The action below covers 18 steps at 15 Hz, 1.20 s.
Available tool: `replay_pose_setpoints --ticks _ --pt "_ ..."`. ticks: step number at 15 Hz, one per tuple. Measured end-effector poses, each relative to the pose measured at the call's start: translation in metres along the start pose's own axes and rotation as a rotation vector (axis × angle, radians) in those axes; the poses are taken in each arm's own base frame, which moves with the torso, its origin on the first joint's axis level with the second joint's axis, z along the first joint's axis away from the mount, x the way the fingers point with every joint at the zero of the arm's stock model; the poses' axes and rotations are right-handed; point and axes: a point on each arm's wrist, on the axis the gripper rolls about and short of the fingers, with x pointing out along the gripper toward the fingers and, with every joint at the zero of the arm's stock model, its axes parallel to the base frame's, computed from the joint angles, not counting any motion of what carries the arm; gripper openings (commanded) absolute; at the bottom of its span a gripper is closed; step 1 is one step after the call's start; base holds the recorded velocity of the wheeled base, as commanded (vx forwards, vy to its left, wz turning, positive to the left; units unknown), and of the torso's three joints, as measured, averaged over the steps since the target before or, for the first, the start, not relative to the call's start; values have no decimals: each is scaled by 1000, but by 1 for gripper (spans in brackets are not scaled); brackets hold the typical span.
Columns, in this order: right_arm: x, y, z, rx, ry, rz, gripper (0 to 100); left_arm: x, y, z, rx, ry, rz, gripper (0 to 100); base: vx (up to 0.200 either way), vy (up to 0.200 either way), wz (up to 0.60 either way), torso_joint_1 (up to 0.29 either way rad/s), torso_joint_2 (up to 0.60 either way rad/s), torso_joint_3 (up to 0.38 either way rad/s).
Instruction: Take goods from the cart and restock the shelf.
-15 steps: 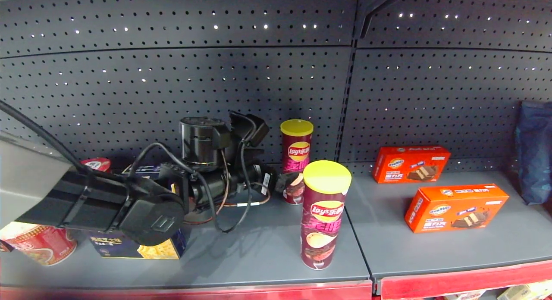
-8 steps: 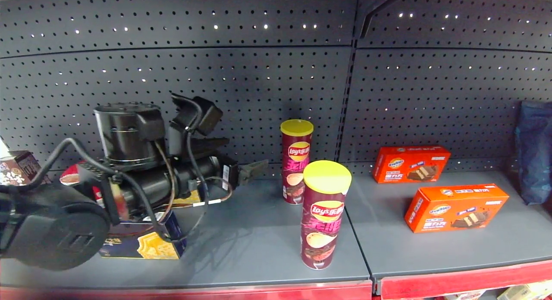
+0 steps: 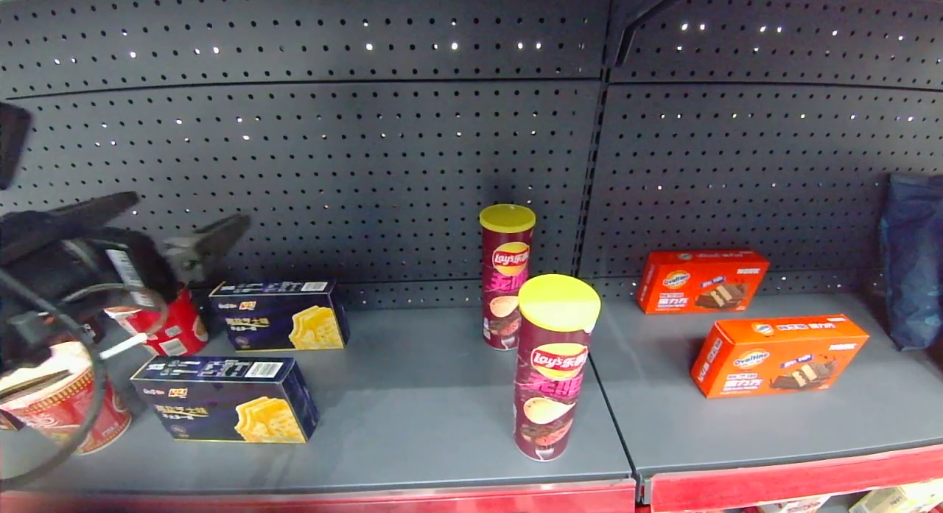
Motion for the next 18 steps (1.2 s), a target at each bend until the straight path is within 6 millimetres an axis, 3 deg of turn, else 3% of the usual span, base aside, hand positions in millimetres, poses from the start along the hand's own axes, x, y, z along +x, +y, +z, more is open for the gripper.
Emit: replay_pose_setpoints --ticks 3,7,10,13,18 --pt "0 0 2 -2 -12 20 100 -55 25 1 -10 5 186 100 0 0 0 0 0 0" --pt "1 -3 50 28 -115 92 100 -139 24 -11 -4 79 332 100 0 0 0 0 0 0" --pt "23 -1 90 8 -127 150 100 -184 17 -31 -6 54 391 100 0 0 0 0 0 0" --pt "52 4 105 -25 -58 191 100 -212 10 -69 -30 76 428 100 0 0 0 0 0 0" --pt "96 26 122 -54 3 288 100 -218 6 -108 -95 55 449 100 0 0 0 0 0 0"
